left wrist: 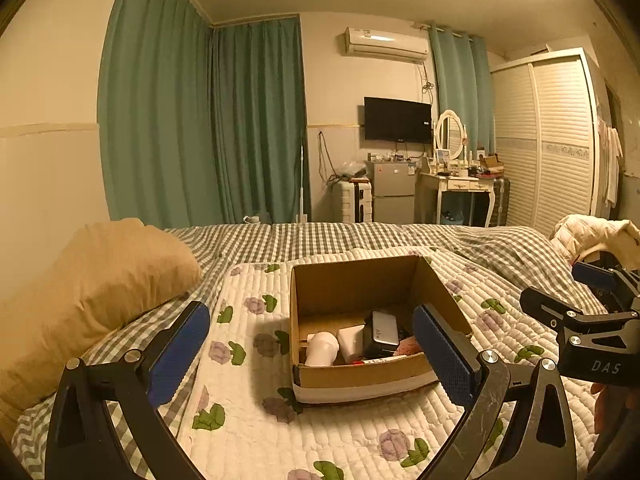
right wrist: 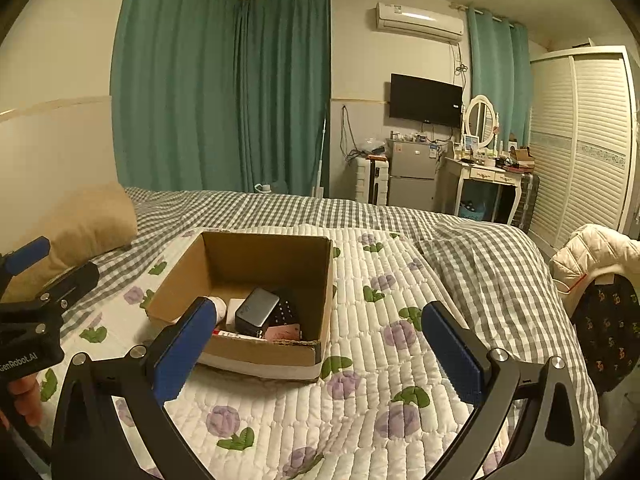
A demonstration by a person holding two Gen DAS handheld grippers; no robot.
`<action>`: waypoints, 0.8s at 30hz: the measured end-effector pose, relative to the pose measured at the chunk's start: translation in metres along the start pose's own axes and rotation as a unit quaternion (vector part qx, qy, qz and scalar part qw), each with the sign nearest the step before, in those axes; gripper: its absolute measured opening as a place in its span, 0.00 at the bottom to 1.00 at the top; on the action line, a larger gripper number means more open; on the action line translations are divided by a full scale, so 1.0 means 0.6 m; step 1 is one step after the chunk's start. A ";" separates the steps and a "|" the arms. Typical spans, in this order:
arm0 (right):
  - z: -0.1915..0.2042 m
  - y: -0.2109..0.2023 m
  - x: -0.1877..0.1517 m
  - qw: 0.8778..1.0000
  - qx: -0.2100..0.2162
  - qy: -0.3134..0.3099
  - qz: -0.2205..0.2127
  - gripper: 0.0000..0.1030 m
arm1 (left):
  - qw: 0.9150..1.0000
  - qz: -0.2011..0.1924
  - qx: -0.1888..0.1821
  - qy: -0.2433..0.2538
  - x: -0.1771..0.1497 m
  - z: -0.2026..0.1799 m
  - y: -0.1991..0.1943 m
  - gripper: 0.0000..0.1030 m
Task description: Organize rigid objects
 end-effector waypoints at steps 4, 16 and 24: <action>0.001 0.001 -0.001 1.000 0.000 -0.002 0.001 1.00 | 1.000 0.002 0.001 0.000 0.000 0.001 0.001 1.00; 0.000 0.005 -0.003 1.000 -0.002 -0.002 0.004 1.00 | 1.000 0.011 -0.006 -0.011 0.000 0.003 0.002 1.00; -0.007 0.009 -0.006 1.000 -0.006 0.003 0.010 1.00 | 1.000 0.016 -0.011 -0.002 -0.001 -0.008 0.001 1.00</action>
Point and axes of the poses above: each gripper's, at about its wrist camera, not at the fingertips, and y roughly the way its jaws point, z to its left, x to its top, the point moved 9 cm from there along y, roughly the way its jaws point, and after that the axes turned 1 degree about x, right-handed, at the moved point
